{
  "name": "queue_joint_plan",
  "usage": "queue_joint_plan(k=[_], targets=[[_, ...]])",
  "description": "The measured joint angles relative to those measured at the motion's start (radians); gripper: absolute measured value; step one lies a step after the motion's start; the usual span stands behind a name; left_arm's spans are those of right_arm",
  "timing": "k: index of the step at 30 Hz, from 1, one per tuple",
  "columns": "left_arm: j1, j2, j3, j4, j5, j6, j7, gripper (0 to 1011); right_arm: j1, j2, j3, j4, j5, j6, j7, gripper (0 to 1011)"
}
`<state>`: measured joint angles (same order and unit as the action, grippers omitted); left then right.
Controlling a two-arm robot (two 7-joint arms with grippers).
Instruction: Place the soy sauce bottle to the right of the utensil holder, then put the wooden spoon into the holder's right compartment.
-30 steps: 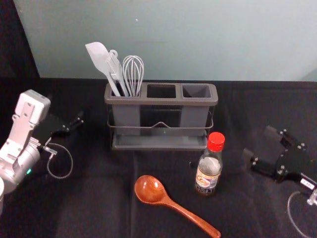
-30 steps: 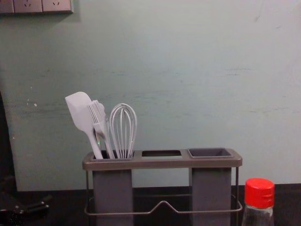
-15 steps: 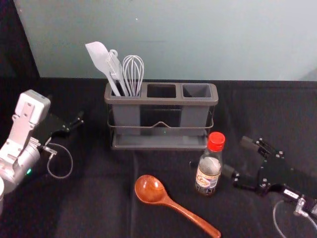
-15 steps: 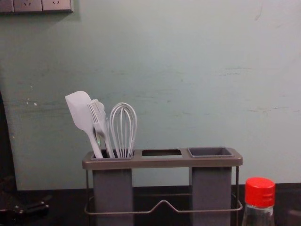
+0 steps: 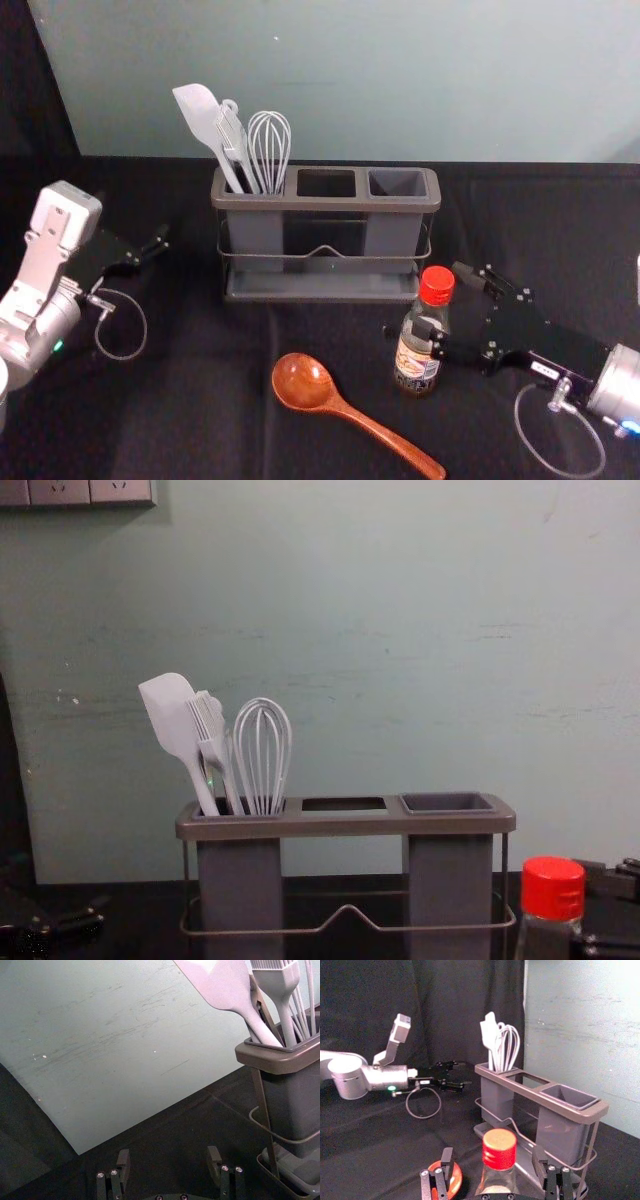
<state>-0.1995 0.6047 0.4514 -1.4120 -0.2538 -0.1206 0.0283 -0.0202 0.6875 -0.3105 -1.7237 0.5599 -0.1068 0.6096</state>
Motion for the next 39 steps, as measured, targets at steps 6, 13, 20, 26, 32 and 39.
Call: queue_joint_plan(k=[6, 13, 20, 26, 32, 39], targets=[[0.0, 0.0, 0.0, 0.0, 0.0, 0.0, 0.0, 1005, 0.021, -0.018, -0.006, 0.015, -0.011, 0.005, -0.013, 1002], [0.0, 0.0, 0.0, 0.0, 0.0, 0.0, 0.0, 1005, 0.05, -0.04, -0.02, 0.037, -0.019, 0.013, -0.017, 1002], [0.0, 0.0, 0.0, 0.0, 0.0, 0.0, 0.0, 1005, 0.069, -0.052, -0.036, 0.048, -0.037, 0.015, -0.019, 1002], [0.0, 0.0, 0.0, 0.0, 0.0, 0.0, 0.0, 1005, 0.068, -0.051, -0.035, 0.048, -0.035, 0.015, -0.019, 1002], [0.0, 0.0, 0.0, 0.0, 0.0, 0.0, 0.0, 1005, 0.067, -0.051, -0.033, 0.048, -0.034, 0.015, -0.019, 883], [0.0, 0.0, 0.0, 0.0, 0.0, 0.0, 0.0, 1005, 0.066, -0.05, -0.032, 0.047, -0.033, 0.016, -0.019, 685]])
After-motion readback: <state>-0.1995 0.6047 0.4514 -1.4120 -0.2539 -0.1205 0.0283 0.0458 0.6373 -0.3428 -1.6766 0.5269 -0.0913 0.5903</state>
